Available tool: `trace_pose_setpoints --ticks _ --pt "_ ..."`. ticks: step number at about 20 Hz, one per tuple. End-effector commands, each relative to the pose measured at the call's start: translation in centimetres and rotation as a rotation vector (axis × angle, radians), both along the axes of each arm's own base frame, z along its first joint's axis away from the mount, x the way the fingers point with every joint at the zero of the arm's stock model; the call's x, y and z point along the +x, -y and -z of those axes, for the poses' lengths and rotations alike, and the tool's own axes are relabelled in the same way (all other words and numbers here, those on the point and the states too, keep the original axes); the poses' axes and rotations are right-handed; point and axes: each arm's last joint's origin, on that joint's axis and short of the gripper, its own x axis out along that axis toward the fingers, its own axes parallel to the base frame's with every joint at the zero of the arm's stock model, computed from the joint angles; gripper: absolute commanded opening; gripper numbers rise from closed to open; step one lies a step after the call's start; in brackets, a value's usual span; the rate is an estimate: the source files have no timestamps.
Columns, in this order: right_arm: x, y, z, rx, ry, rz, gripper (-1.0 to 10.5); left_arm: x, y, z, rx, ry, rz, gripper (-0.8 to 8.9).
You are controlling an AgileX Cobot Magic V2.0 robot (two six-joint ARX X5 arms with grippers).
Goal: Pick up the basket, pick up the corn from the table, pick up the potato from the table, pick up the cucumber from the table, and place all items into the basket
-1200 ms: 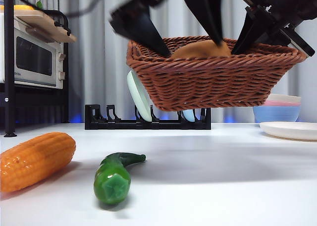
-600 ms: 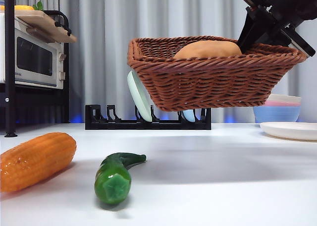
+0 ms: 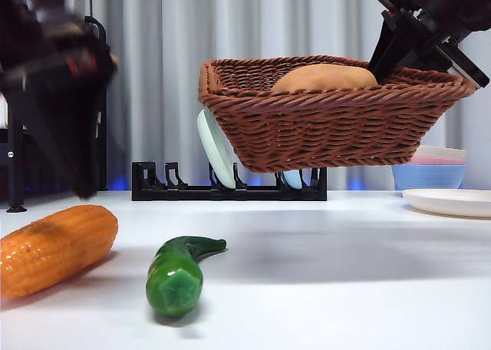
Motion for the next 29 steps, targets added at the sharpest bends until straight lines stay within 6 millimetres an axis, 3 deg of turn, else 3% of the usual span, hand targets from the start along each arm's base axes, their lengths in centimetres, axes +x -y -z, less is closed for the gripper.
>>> trace_pose_setpoints --ticks 1,5,6,9,13,15,19,21,23,26,29 --pt "0.0 0.0 -0.3 0.018 0.013 0.001 -0.2 1.5 0.0 1.5 0.024 -0.02 -0.003 4.99" --pt "0.0 0.0 -0.3 0.018 0.012 0.001 -0.2 3.6 0.6 3.8 0.013 -0.075 0.0 4.96" --pt "0.0 0.0 -0.3 0.018 0.012 0.001 -0.2 3.8 0.7 4.3 0.025 -0.082 0.001 4.43" --pt "0.0 0.0 -0.3 0.018 0.012 0.001 -0.2 4.3 1.1 4.7 0.037 -0.057 0.048 -0.33" --pt "0.0 0.0 -0.3 0.018 0.012 0.002 -0.2 3.9 0.9 4.6 0.055 -0.075 0.09 -0.08" --pt "0.0 0.0 -0.3 0.018 0.013 0.001 -0.2 2.9 0.5 3.9 0.043 -0.139 0.194 -0.08" --pt "0.0 0.0 -0.3 0.016 0.014 0.005 -0.2 -0.9 -0.5 -1.0 -0.234 -0.334 0.601 -0.08" --pt "0.0 0.0 -0.3 0.016 0.015 0.005 -0.2 -2.0 -0.7 -4.4 -0.397 -0.283 0.744 -0.08" --pt "0.0 0.0 -0.3 0.016 0.016 0.005 -0.2 -1.9 -0.5 -8.0 -0.506 -0.104 0.81 -0.08" --pt "0.0 0.0 -0.3 0.017 0.016 0.005 -0.2 -0.2 0.5 -12.4 -0.592 0.19 0.749 -0.08" --pt "0.0 -0.1 -0.3 0.017 0.015 0.005 -0.2 2.1 1.6 -14.4 -0.658 0.422 0.547 -0.08"
